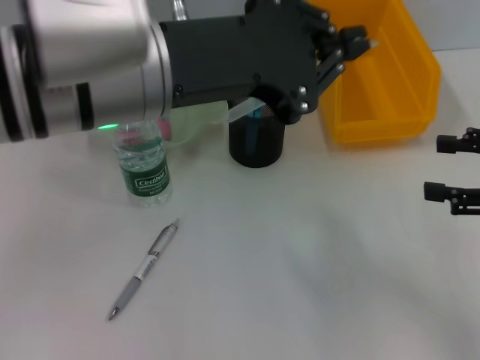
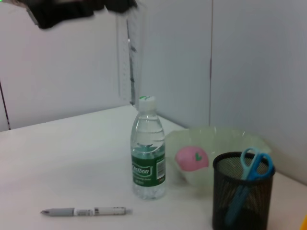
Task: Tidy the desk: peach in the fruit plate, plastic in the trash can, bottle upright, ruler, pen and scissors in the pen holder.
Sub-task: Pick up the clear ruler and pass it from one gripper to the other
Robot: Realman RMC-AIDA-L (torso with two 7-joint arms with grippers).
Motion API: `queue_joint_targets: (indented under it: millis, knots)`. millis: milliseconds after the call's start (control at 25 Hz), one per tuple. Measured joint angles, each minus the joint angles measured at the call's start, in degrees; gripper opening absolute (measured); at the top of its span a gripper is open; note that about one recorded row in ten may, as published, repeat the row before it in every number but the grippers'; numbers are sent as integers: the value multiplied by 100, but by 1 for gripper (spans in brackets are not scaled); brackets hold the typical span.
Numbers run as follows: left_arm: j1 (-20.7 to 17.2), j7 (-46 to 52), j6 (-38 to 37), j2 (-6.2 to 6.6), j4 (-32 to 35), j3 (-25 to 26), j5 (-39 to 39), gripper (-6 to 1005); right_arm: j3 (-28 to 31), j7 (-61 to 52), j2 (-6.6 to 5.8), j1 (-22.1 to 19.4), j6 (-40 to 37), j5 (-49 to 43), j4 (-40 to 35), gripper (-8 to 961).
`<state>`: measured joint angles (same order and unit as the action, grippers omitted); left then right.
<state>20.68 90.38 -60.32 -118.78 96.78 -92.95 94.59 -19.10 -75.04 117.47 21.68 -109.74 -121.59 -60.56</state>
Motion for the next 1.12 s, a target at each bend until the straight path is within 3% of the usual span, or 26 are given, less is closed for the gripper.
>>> queue_joint_targets:
  millis: [160, 240, 280, 440, 480, 760, 800, 920, 1120]
  knots:
    - [-172, -271, 67, 1, -148, -38, -568, 11, 83, 201, 4, -88, -32, 114, 50, 800]
    - [-277, -611, 75, -2, -384, -90, -957, 11, 106, 331, 8, -144, -36, 247, 84, 799]
    - [-393, -1129, 60, 0, -641, -143, -1506, 11, 107, 406, 10, -177, -38, 318, 99, 798]
    - [-484, -1689, -32, 4, -952, -167, -2178, 11, 109, 496, 12, -219, -39, 336, 120, 796]
    - [-510, -2165, -239, 9, -1407, -137, -3016, 11, 111, 525, 17, -237, -40, 337, 158, 795]
    - [-375, -2588, -660, 20, -2137, -26, -3835, 11, 82, 532, 1, -209, -39, 339, 235, 790]
    - [-243, -3088, -1074, 17, -2660, 56, -4145, 11, 82, 532, 1, -209, -39, 339, 235, 789]
    - [-193, -3802, -1445, 5, -3244, 11, -4481, 11, 56, 532, -9, -150, -42, 372, 245, 787]
    - [-98, -3789, -2001, 46, -3973, 73, -4517, 11, 37, 679, 11, -74, -383, 698, 260, 784]
